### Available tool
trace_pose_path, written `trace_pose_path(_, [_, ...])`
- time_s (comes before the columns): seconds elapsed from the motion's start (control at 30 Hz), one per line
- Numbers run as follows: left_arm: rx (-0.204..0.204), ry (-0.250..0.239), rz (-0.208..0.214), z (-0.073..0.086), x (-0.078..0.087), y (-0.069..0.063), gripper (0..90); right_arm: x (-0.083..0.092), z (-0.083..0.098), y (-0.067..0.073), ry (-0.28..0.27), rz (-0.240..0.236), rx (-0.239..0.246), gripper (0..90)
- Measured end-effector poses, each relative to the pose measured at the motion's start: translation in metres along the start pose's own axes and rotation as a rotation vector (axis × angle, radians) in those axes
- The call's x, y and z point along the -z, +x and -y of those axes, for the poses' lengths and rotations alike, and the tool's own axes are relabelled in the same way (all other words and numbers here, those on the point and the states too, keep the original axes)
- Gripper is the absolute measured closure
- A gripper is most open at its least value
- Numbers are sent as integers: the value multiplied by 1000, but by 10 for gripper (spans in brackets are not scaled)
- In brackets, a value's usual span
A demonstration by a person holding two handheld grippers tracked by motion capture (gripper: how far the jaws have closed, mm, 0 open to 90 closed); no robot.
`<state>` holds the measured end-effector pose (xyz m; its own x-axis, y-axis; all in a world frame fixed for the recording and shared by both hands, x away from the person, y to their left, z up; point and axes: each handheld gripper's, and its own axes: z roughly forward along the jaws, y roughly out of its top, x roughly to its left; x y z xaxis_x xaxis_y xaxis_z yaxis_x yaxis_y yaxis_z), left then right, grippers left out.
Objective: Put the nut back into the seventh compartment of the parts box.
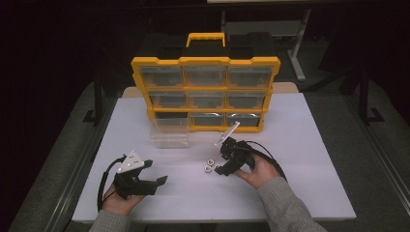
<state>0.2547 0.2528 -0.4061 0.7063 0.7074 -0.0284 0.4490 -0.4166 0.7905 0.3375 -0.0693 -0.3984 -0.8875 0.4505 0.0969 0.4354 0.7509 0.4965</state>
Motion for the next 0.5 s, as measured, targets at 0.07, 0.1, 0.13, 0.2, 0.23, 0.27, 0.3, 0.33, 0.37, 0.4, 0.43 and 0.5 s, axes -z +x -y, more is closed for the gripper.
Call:
trace_pose_path(0.07, [-6, 3, -1, 0, 0, 1, 205, -4, -2, 0, 16, -3, 8, 414])
trace_pose_path(0.1, [-6, 2, -1, 0, 0, 1, 205, -7, -3, 0, 25, -4, 9, 427])
trace_pose_path(0.13, [-4, 2, -1, 0, 0, 1, 205, -9, -3, -1, 35, -8, 6, 444])
trace_pose_path(0.2, [-3, 1, -2, 0, 0, 1, 205, -12, -4, -1, 48, -8, 7, 464])
trace_pose_path(0.23, [-2, 1, -3, 0, 0, 1, 205, -14, -4, -2, 52, -7, 8, 477])
trace_pose_path(0.27, [-2, 0, -3, 0, 0, 1, 205, -16, -5, -3, 57, -9, 12, 495])
trace_pose_path(0.3, [-1, -1, -2, 0, 0, 1, 205, -18, -5, -3, 60, -7, 15, 501])
trace_pose_path(0.33, [0, -1, -2, 0, 1, 1, 205, -19, -5, -3, 65, -6, 13, 509])
trace_pose_path(0.37, [1, -1, -2, 0, 1, 1, 205, -20, -6, -3, 71, -7, 14, 516])
trace_pose_path(0.4, [5, -1, -3, 0, 1, 0, 206, -21, -6, -4, 75, -8, 16, 525])
trace_pose_path(0.43, [10, -2, -2, 0, 0, 0, 207, -23, -6, -4, 79, -9, 12, 533])
trace_pose_path(0.5, [12, -3, -1, 0, 0, 0, 207, -25, -7, -4, 84, -9, 16, 553])
